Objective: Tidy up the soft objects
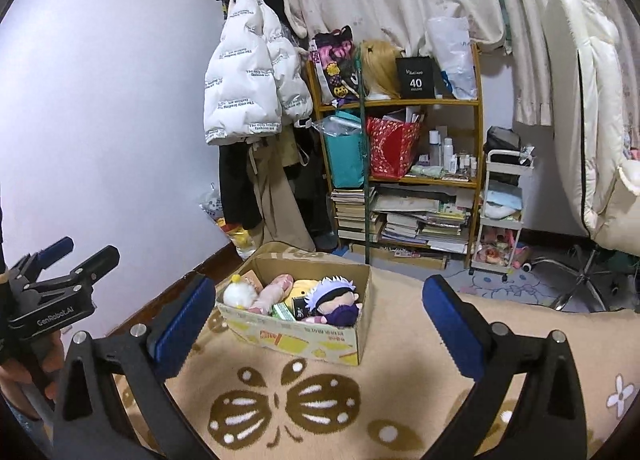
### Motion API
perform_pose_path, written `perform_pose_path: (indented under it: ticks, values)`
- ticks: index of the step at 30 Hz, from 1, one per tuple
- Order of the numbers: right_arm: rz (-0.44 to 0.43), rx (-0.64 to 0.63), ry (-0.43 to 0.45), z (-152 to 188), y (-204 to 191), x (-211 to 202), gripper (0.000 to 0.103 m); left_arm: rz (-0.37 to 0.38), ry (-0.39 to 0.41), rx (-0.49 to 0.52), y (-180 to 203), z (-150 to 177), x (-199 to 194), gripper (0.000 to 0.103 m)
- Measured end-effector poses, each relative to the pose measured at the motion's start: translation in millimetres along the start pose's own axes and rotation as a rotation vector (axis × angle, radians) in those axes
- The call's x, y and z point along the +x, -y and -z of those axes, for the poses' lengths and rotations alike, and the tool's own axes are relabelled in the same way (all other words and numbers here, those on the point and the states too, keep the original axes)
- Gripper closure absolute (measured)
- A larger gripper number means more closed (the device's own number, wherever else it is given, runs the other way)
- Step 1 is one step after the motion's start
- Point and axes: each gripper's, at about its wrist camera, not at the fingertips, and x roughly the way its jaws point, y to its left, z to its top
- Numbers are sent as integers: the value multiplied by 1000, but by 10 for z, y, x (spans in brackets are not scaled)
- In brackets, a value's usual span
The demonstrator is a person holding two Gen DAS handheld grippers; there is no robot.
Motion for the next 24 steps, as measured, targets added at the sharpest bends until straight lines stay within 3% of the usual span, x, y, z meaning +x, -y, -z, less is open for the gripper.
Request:
perform_pose_path:
  ticks: [4, 9, 14, 19, 24]
  values:
    - [3, -38, 22, 92, -72, -183, 0, 35, 18, -19, -63, 82, -201, 0]
    - [-7, -38, 98, 207, -92, -449, 0, -21, 99, -18, -142, 225, -442, 0]
    - [-31, -39, 150, 331, -104, -623, 0, -17, 210, -39, -222, 422, -676, 0]
    - [-59, -37, 165, 510, -99, -688, 0, 0, 209, -59, -280, 568, -723, 0]
    - [-27, -39, 180, 662, -74, -731, 0, 5, 201, -39, -303, 729, -694, 1]
